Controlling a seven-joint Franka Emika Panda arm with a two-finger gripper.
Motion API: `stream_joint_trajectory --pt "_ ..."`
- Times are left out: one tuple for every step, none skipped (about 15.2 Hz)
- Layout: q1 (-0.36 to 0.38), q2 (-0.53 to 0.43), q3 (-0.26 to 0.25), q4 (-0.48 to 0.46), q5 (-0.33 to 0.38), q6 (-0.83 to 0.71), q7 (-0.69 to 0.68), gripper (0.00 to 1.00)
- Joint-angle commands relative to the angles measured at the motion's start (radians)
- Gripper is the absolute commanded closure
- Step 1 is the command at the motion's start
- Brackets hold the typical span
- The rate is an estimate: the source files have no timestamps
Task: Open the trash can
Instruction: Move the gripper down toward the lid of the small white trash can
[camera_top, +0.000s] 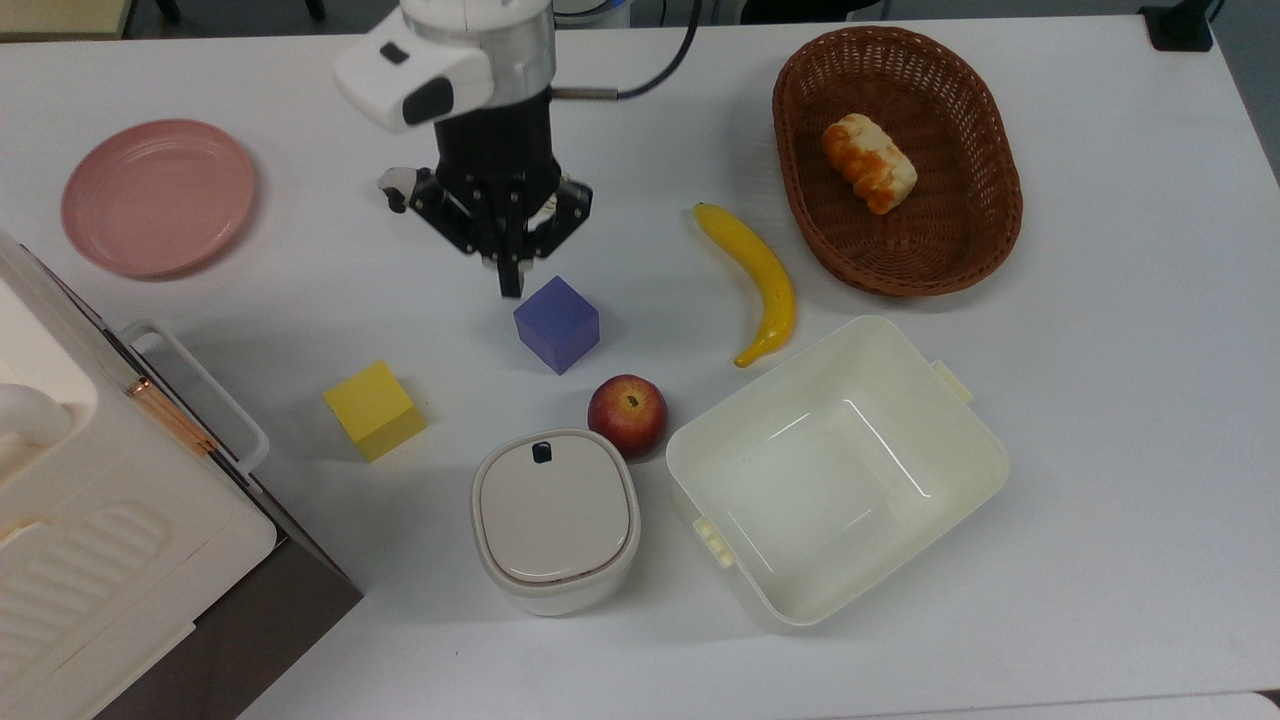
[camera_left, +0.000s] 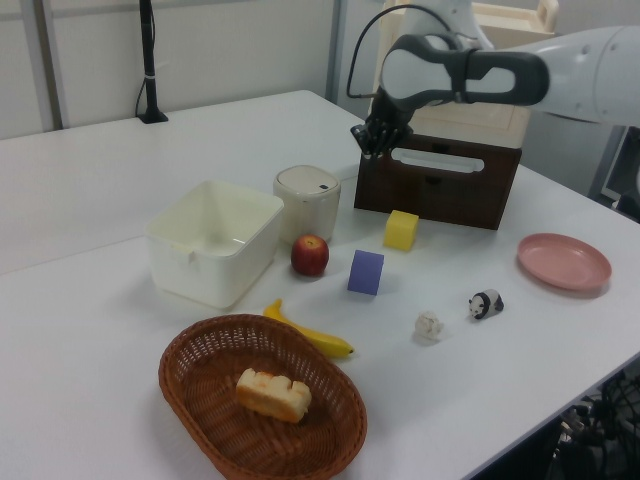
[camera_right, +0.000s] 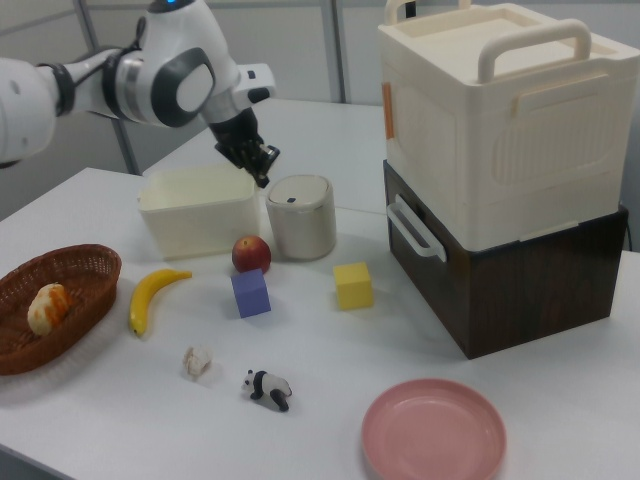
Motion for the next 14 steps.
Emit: stream_joint_trajectory --pt "-0.007 0.094 -0.004 0.084 -0.001 0.104 0.021 1.0" --pt "-0.01 0.106 -0.005 0.092 -0.001 0.13 0.021 1.0" --pt "-0.014 0.116 -0.005 0.097 -0.003 0.144 0.02 1.0" --pt "-0.014 0.126 -0.007 0.098 -0.003 0.17 0.015 1.0" --pt "-0.014 0.137 -0.005 0.098 -0.006 0.186 0.015 1.0" --pt "-0.013 0.142 -0.005 0.098 -0.018 0.2 0.015 1.0" --pt "-0.011 0.161 -0.005 0.103 -0.035 0.21 0.015 1.0" --pt "-0.01 0.178 -0.005 0.124 -0.044 0.215 0.015 1.0" --pt "-0.01 0.195 -0.005 0.14 -0.046 0.215 0.015 1.0" --pt "-0.008 0.201 -0.004 0.143 -0.047 0.215 0.014 1.0" --pt "-0.007 0.202 -0.004 0.141 -0.046 0.215 0.014 1.0" --pt "-0.007 0.202 -0.002 0.141 -0.044 0.215 0.014 1.0" --pt "-0.007 0.203 -0.002 0.141 -0.044 0.215 0.014 1.0" --pt "-0.005 0.206 -0.002 0.141 -0.044 0.215 0.014 1.0"
